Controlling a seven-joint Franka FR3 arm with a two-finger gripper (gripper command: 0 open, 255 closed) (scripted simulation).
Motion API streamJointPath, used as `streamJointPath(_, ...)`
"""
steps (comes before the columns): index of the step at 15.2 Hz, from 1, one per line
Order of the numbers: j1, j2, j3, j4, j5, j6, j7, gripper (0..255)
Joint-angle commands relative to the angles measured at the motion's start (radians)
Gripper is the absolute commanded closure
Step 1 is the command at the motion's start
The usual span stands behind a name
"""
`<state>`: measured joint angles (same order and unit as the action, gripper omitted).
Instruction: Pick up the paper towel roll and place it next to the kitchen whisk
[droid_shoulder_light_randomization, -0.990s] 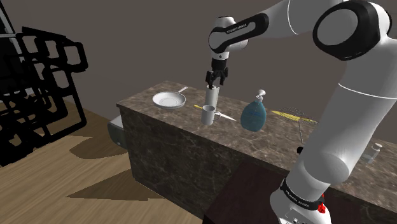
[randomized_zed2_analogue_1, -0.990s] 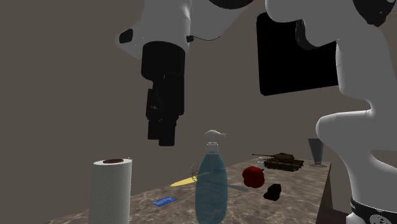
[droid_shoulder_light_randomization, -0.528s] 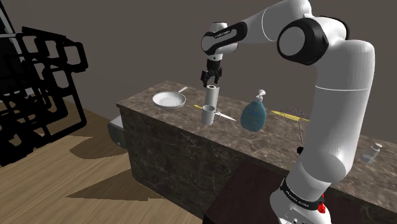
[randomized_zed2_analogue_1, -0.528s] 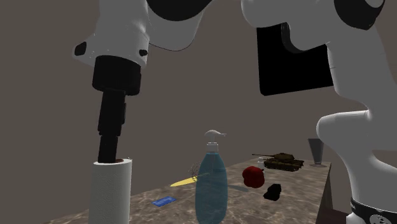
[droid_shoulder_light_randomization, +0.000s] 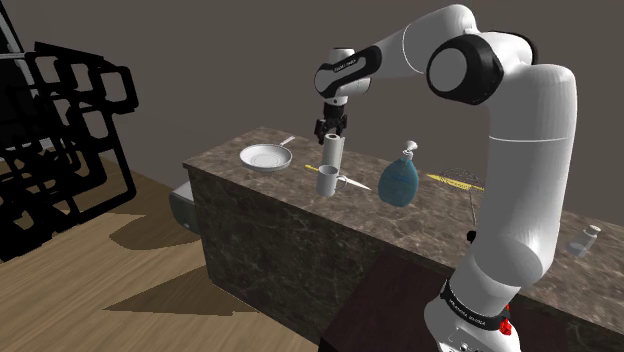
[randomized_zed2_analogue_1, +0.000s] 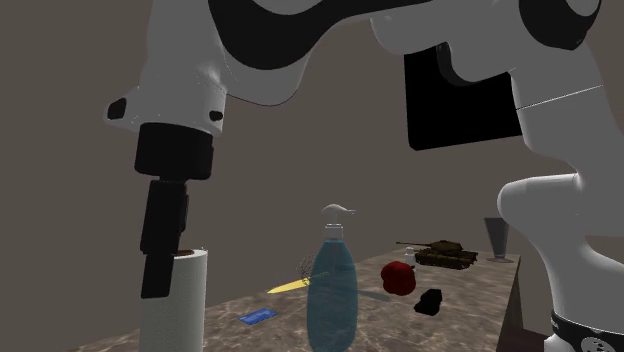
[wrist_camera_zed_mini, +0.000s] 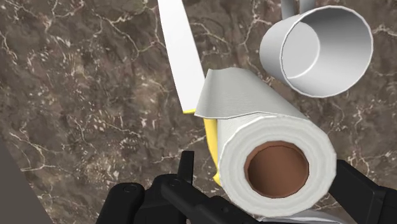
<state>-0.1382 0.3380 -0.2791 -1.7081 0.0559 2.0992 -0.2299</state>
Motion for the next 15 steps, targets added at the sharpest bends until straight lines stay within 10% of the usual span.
streamJointPath(1, 0.0, 0.003, 0.0, -0.001, 0.001, 0.005, 0.0, 0)
streamJointPath(7, 0.0, 0.003, 0.0, -0.001, 0.001, 0.004, 0.0, 0)
streamJointPath(8, 0.0, 0.003, 0.0, -0.001, 0.001, 0.004, 0.0, 255)
streamJointPath(15, 0.001, 0.003, 0.001, -0.002, 0.001, 0.005, 0.001, 255)
